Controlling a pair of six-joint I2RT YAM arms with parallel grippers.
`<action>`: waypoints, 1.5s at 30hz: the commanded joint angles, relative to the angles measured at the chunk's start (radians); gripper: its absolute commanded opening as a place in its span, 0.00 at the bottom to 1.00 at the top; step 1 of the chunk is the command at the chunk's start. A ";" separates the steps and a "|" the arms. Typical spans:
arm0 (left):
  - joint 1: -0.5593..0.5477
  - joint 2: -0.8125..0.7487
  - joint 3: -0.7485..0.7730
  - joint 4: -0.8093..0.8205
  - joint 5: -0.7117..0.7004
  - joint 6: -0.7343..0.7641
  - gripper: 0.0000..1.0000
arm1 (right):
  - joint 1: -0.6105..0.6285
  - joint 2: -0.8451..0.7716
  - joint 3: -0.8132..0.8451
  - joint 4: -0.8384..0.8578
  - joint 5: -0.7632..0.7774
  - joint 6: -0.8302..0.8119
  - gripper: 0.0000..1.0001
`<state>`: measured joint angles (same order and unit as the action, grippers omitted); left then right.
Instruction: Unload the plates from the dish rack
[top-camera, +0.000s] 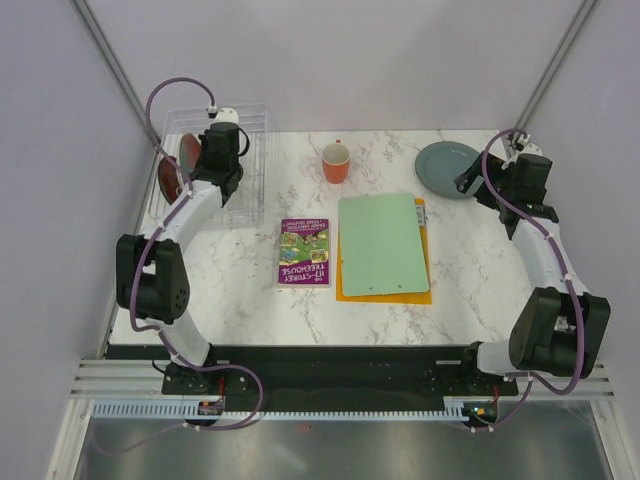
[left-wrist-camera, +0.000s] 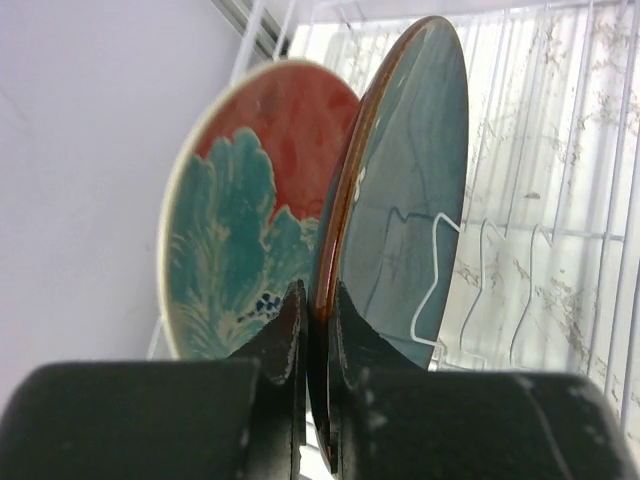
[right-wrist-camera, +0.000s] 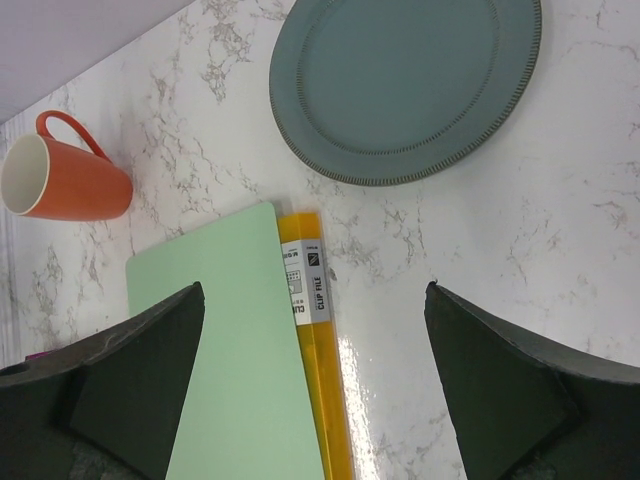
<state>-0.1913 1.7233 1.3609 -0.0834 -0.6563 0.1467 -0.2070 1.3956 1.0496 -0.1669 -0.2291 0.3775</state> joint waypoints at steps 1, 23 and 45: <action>-0.053 -0.094 0.179 0.189 -0.091 0.115 0.02 | 0.009 -0.067 -0.019 -0.013 -0.006 -0.022 0.98; -0.112 -0.587 -0.135 -0.012 0.806 -0.671 0.02 | 0.290 -0.029 -0.065 0.245 -0.372 0.176 0.98; -0.117 -0.588 -0.417 0.373 1.080 -1.015 0.02 | 0.549 0.161 -0.043 0.593 -0.420 0.374 0.98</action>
<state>-0.3069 1.1744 0.9455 0.0109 0.3244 -0.7143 0.3260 1.5322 0.9878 0.2707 -0.5938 0.6926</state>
